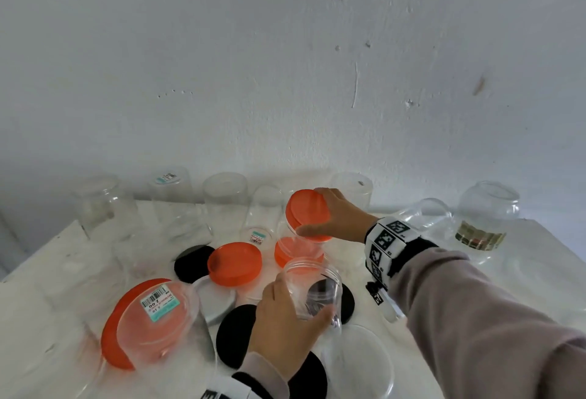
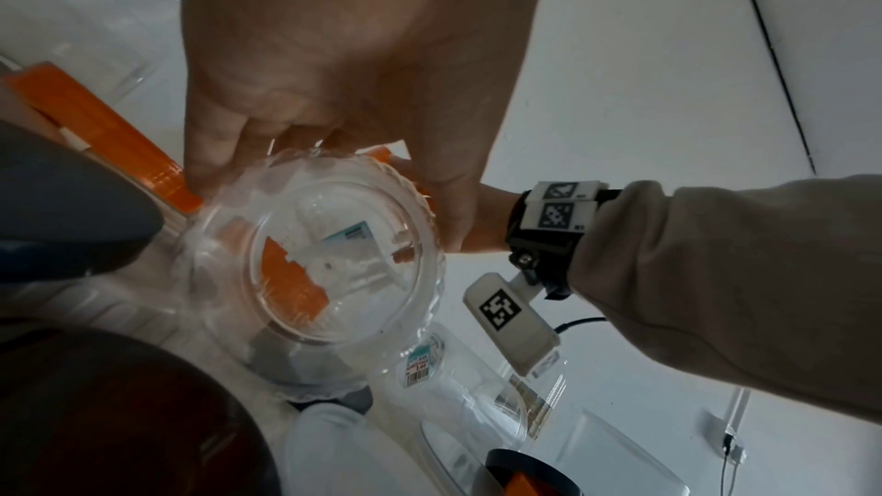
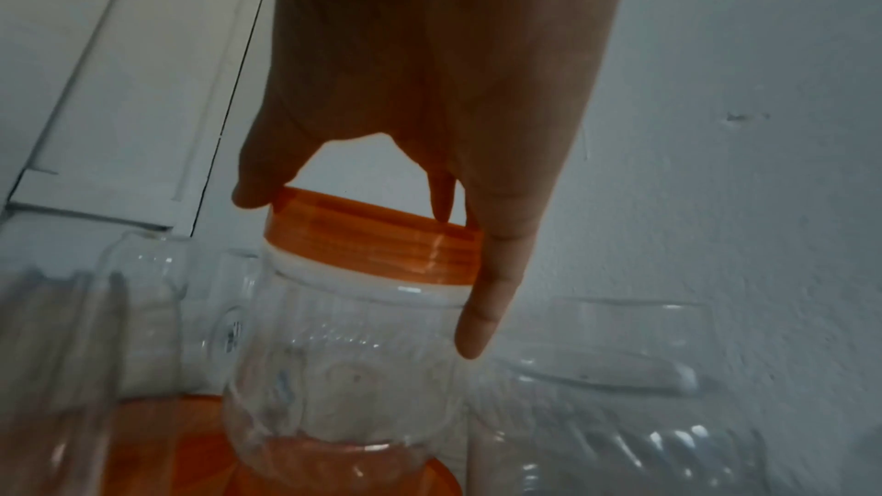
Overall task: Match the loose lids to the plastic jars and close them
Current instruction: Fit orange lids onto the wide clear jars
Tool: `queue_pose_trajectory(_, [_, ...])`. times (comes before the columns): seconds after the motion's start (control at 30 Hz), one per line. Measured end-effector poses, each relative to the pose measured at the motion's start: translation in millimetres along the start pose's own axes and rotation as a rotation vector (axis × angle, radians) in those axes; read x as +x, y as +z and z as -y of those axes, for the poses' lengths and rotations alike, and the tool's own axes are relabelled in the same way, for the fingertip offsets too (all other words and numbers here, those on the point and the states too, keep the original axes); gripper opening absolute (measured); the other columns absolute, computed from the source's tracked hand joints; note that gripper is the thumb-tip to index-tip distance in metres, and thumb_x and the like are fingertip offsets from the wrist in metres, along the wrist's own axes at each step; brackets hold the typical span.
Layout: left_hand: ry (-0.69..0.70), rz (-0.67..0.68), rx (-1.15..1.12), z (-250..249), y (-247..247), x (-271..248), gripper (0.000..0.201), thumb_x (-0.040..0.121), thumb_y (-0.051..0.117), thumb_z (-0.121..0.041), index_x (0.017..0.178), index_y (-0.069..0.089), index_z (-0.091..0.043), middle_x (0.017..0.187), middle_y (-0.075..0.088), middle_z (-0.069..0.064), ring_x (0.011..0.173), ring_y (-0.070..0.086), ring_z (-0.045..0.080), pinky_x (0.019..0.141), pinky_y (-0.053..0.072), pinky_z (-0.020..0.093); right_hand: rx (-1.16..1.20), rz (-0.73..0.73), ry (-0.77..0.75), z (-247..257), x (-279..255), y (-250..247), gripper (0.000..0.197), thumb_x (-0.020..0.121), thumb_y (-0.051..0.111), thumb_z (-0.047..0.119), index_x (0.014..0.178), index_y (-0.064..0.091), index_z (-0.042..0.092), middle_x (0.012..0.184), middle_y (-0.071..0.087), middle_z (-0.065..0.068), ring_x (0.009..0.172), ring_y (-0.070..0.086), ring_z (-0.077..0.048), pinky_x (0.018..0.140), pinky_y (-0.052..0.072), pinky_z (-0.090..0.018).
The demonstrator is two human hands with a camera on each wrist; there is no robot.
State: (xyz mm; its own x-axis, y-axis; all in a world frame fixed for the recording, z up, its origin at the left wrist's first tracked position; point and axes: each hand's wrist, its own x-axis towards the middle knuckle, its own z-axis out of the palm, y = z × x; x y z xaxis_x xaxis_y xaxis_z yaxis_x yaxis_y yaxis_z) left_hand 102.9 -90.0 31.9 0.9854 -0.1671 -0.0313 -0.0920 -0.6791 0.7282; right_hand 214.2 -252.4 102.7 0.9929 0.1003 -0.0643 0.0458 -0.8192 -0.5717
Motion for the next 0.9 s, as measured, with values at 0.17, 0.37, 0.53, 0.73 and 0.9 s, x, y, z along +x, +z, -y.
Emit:
queue_pose_trajectory(0.17, [0.018,-0.018,0.005,4,2,1,0.100,0.077,0.059,-0.064,0.149,0.008,-0.017,0.149,0.025,-0.001,0.138,0.024,0.013,0.108,0.025,0.022,-0.119,0.111,-0.008,3,14,12,0.102,0.073,0.073,0.057,0.149,0.018,0.017,0.151,0.021,-0.003,0.133,0.036,-0.027,0.104,0.038,-0.042])
queue_pose_trajectory(0.37, [0.016,-0.016,0.007,7,3,-1,0.102,0.075,0.053,-0.071,0.150,0.004,-0.022,0.152,0.021,-0.005,0.139,0.022,0.011,0.109,0.024,0.021,-0.185,0.131,0.026,-3,26,14,0.095,0.077,0.062,0.066,0.150,0.021,0.021,0.152,0.021,-0.005,0.136,0.031,-0.031,0.110,0.032,-0.050])
queue_pose_trajectory(0.53, [0.014,-0.003,-0.020,8,3,0,0.103,0.074,0.054,-0.071,0.150,0.004,-0.021,0.151,0.022,-0.006,0.138,0.024,0.009,0.107,0.024,0.019,-0.076,0.045,0.151,-24,30,2,0.078,0.088,0.043,0.066,0.149,0.024,0.020,0.151,0.028,-0.011,0.138,0.030,-0.033,0.112,0.026,-0.051])
queue_pose_trajectory(0.73, [-0.004,0.031,-0.050,7,4,0,0.104,0.072,0.056,-0.072,0.149,0.002,-0.027,0.152,0.020,-0.007,0.139,0.024,0.012,0.109,0.026,0.023,-0.242,0.027,0.337,-50,23,-1,0.068,0.095,0.030,0.063,0.149,0.025,0.023,0.152,0.026,-0.012,0.139,0.022,-0.039,0.110,0.021,-0.050])
queue_pose_trajectory(0.9, [-0.014,0.050,-0.047,6,5,0,0.104,0.073,0.057,-0.071,0.149,-0.001,-0.029,0.152,0.019,-0.005,0.138,0.026,0.013,0.109,0.028,0.024,-0.149,0.091,0.385,-50,25,-5,0.049,0.102,0.030,0.034,0.150,0.023,0.029,0.154,0.020,-0.012,0.139,0.022,-0.036,0.116,0.015,-0.049])
